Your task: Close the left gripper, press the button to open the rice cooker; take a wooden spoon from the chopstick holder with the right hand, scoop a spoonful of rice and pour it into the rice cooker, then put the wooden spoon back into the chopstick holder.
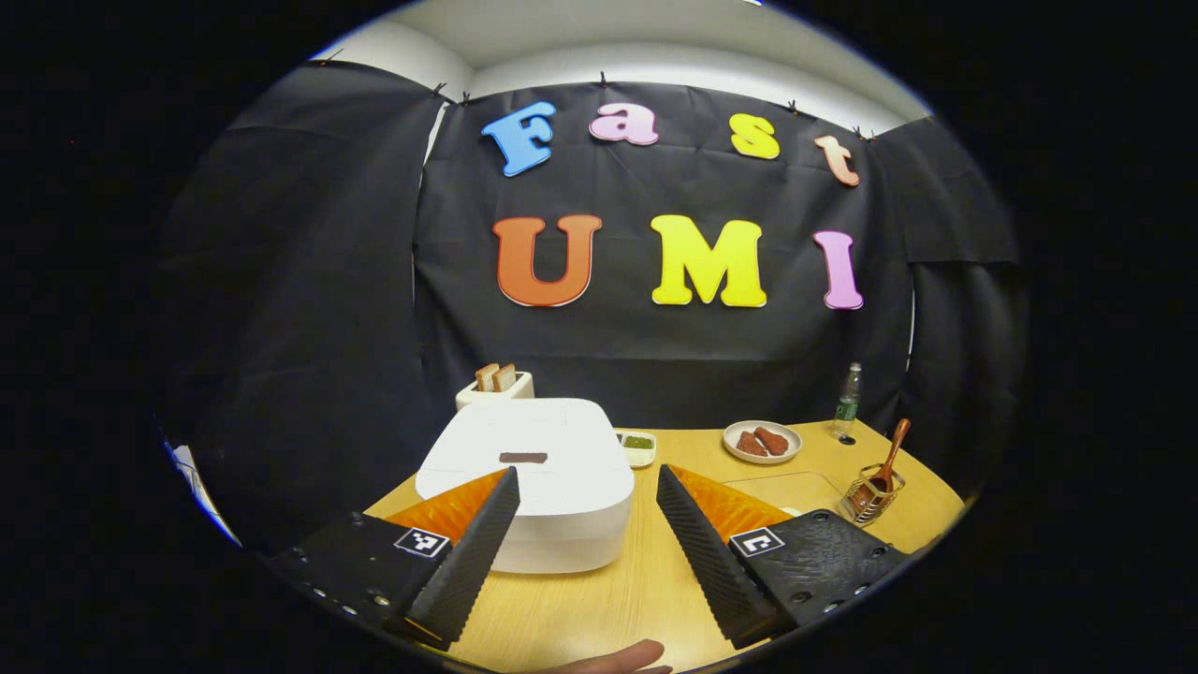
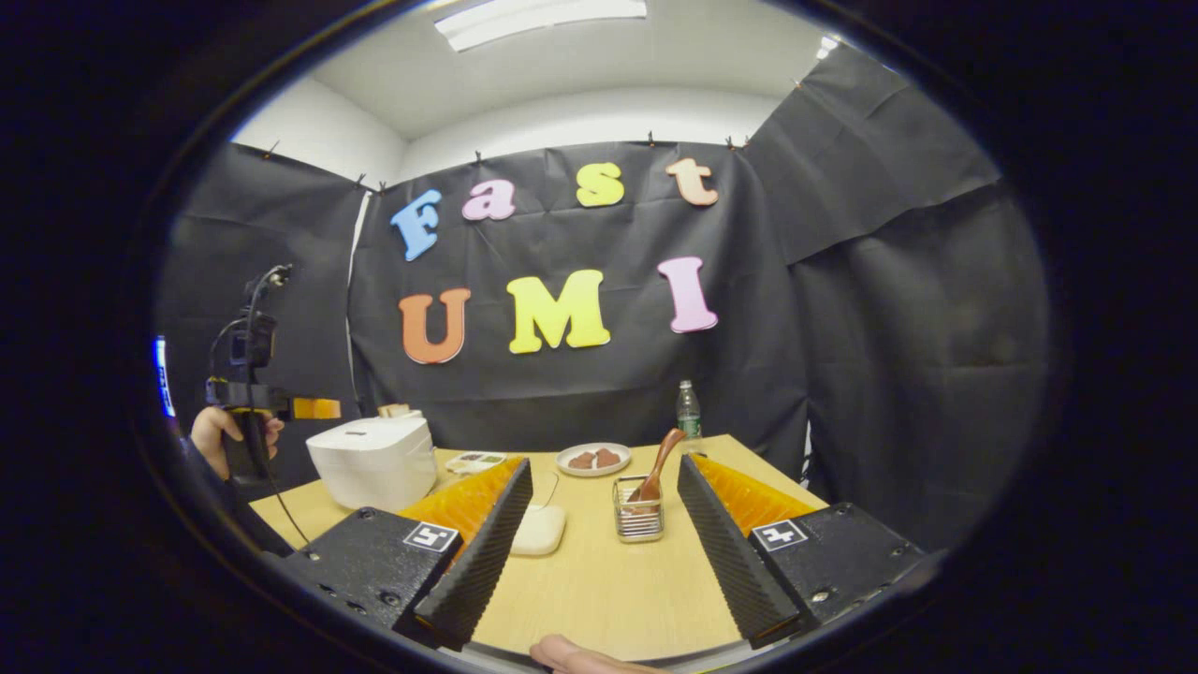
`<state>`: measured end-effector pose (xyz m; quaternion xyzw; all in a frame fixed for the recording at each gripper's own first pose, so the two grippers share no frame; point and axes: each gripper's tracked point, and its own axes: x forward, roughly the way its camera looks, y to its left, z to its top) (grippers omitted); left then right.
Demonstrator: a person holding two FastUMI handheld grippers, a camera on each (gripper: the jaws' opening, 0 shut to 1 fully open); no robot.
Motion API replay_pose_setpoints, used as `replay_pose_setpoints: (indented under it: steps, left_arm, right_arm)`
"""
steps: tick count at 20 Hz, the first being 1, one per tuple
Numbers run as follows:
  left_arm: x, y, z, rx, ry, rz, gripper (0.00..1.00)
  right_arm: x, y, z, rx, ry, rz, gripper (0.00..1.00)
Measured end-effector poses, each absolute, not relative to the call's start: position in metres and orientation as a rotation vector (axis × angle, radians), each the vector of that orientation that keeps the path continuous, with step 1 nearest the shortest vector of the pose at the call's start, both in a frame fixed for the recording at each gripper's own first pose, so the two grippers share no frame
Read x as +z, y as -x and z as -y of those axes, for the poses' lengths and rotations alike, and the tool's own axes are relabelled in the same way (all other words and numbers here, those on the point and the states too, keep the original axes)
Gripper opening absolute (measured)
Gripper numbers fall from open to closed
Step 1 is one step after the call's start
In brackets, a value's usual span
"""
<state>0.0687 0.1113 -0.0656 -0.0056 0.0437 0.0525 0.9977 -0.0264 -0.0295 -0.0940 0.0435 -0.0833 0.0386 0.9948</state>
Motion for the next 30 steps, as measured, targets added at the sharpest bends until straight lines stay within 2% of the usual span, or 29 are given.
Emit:
replay_pose_setpoints:
  steps: [1,3,4,5,8,10,16,17,18,20,21,23,24,25,26,30]
  left_arm:
    - [-0.061,-0.057,-0.104,0.100,0.008,-0.068,0.93]
    - [-0.056,-0.034,-0.088,0.088,-0.018,-0.048,0.93]
    - [-0.055,-0.025,-0.081,0.086,-0.032,-0.039,0.93]
    - [-0.049,-0.016,-0.076,0.091,-0.043,-0.018,0.94]
    - [-0.044,0.007,-0.054,0.076,-0.032,0.020,0.94]
    - [-0.039,0.021,-0.039,0.045,-0.013,0.040,0.94]
    - [-0.027,0.066,-0.025,0.021,-0.005,0.081,0.94]
    - [-0.025,0.071,-0.025,0.027,-0.015,0.087,0.94]
    - [-0.024,0.075,-0.025,0.031,-0.024,0.095,0.94]
    - [-0.024,0.084,-0.021,0.031,-0.025,0.108,0.94]
    - [-0.024,0.087,-0.022,0.028,-0.024,0.110,0.94]
    - [-0.025,0.094,-0.021,0.033,-0.027,0.119,0.94]
    - [-0.024,0.096,-0.021,0.035,-0.034,0.123,0.94]
    - [-0.027,0.098,-0.019,0.033,-0.040,0.125,0.94]
    - [-0.028,0.099,-0.017,0.026,-0.044,0.122,0.94]
    - [-0.028,0.098,-0.009,0.009,-0.029,0.119,0.94]
  right_arm:
    - [-0.090,0.029,0.030,0.069,-0.093,0.172,0.95]
    - [-0.082,0.032,0.030,0.065,-0.097,0.180,0.99]
    - [-0.077,0.033,0.029,0.065,-0.094,0.185,0.95]
    - [-0.074,0.036,0.029,0.061,-0.089,0.192,0.99]
    - [-0.059,0.041,0.035,0.043,-0.054,0.223,1.00]
    - [-0.055,0.045,0.034,0.044,-0.053,0.227,0.95]
    - [-0.043,0.053,0.023,0.065,-0.062,0.239,0.95]
    - [-0.041,0.054,0.019,0.075,-0.062,0.239,0.95]
    - [-0.040,0.056,0.015,0.083,-0.060,0.241,0.99]
    - [-0.041,0.059,0.013,0.091,-0.055,0.244,0.99]
    - [-0.042,0.060,0.011,0.094,-0.054,0.243,0.95]
    - [-0.045,0.063,0.009,0.103,-0.055,0.241,0.99]
    - [-0.047,0.064,0.007,0.107,-0.053,0.238,0.94]
    - [-0.050,0.063,0.007,0.110,-0.047,0.234,0.99]
    - [-0.053,0.062,0.008,0.107,-0.044,0.227,0.94]
    - [-0.063,0.055,0.011,0.105,-0.063,0.199,0.94]
